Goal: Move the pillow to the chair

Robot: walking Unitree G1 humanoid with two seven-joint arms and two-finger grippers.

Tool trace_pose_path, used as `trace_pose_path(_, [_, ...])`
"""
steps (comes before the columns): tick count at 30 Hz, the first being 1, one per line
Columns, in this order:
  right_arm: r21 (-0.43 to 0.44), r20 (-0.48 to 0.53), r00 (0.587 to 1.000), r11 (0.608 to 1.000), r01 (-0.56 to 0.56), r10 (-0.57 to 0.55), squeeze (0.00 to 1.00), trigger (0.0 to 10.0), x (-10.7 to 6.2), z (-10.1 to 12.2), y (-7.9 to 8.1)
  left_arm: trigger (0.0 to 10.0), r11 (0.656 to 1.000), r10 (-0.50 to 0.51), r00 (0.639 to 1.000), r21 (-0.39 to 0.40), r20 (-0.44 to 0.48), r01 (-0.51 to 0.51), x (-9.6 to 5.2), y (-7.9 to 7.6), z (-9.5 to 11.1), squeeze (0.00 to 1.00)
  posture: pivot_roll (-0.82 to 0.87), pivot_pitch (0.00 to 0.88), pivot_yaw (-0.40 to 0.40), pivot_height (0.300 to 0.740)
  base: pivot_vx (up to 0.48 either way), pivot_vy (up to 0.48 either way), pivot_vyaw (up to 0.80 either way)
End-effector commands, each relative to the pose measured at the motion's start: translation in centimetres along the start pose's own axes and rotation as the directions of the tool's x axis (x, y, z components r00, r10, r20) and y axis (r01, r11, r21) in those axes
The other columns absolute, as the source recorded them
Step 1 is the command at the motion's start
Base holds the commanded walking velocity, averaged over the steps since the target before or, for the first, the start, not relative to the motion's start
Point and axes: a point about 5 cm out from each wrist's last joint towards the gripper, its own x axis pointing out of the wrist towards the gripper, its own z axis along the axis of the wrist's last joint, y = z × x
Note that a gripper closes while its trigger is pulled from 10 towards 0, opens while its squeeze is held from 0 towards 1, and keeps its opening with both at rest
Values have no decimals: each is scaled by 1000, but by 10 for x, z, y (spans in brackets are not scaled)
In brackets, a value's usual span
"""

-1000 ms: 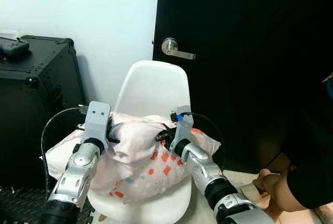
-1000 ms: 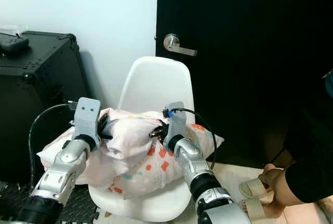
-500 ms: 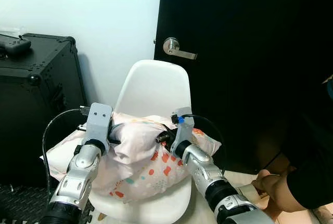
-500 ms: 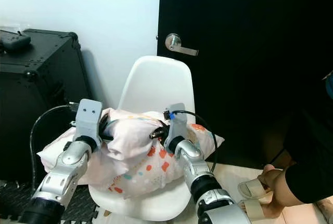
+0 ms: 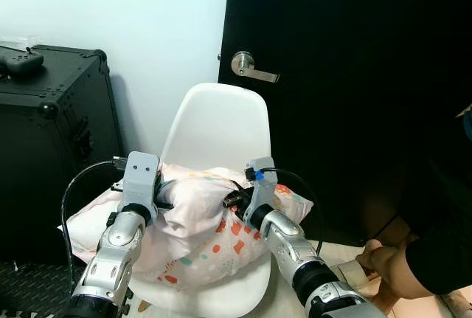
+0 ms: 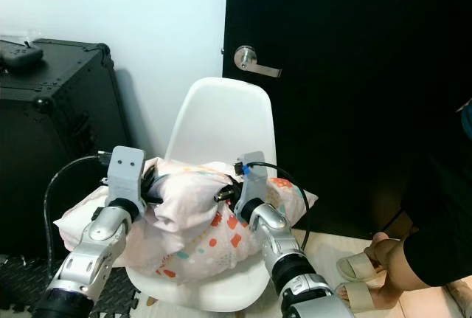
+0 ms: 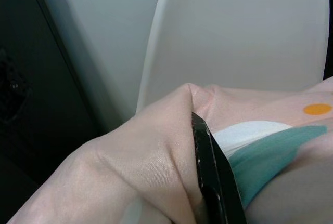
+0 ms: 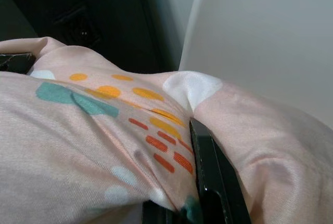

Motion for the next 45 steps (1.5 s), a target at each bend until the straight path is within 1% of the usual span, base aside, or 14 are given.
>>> trace_pose_path(1, [23,29,986,987,161,-162,0,10000,-19,3,-40,10000,990,140,988,19,-64,-139,-4,28,-15,0,130,0,-119,665,0,0,0])
trace_pose_path(2, [40,39,987,987,156,-157,0,10000,-19,3,-39,10000,990,139,988,19,-65,-138,-5,27,-16,0,132,0,-120,660,0,0,0])
trace_pose_path(4, [42,30,987,986,159,-160,0,10000,-20,0,-38,10000,990,138,988,20,-66,-137,-5,27,-17,0,137,0,-119,655,0,0,0])
trace_pose_path(8, [18,1,987,987,162,-162,0,10000,-19,-2,-37,10000,992,122,991,37,-62,-120,-4,27,-15,0,140,0,-120,651,0,0,0])
trace_pose_path(11, [12,7,989,989,148,-148,0,10000,-16,1,-35,10000,991,126,990,42,-56,-124,-2,29,-13,0,140,0,-120,651,0,0,0])
trace_pose_path(15, [42,26,990,990,134,-135,0,10000,-16,1,-34,10000,990,137,989,40,-54,-135,-2,31,-13,0,143,0,-124,646,0,0,0])
trace_pose_path(18, [42,26,990,990,134,-135,0,10000,-16,1,-34,10000,990,137,989,40,-54,-135,-2,31,-13,0,143,0,-124,646,0,0,0])
trace_pose_path(25, [19,24,990,990,137,-138,0,10000,-17,1,-35,10000,985,166,984,47,-60,-163,-4,39,-15,0,144,0,-130,641,0,0,0])
trace_pose_path(28, [6,6,991,991,132,-132,0,10000,-16,0,-34,10000,985,168,984,48,-59,-165,-4,39,-15,0,145,0,-132,641,0,0,0])
trace_pose_path(32, [11,43,995,996,93,-93,0,10000,-15,3,-31,10000,985,170,984,47,-54,-168,-2,40,-13,0,142,0,-138,626,0,0,0])
trace_pose_path(37, [-12,33,997,997,73,-73,0,10000,-14,5,-29,10000,982,185,981,40,-54,-183,-3,42,-14,0,138,0,-137,626,0,0,0])
trace_pose_path(39, [15,52,996,998,68,-69,0,10000,-15,4,-28,10000,982,185,981,37,-60,-183,-5,41,-16,0,140,0,-140,621,0,0,0])
trace_pose_path(41, [16,54,997,998,56,-56,0,10000,-16,3,-28,10000,983,183,981,37,-63,-181,-6,40,-17,0,140,0,-141,616,0,0,0])
trace_pose_path(45, [-30,34,997,997,67,-66,0,10000,-17,1,-29,10000,983,183,980,36,-72,-181,-9,39,-21,0,142,0,-144,601,0,0,0])
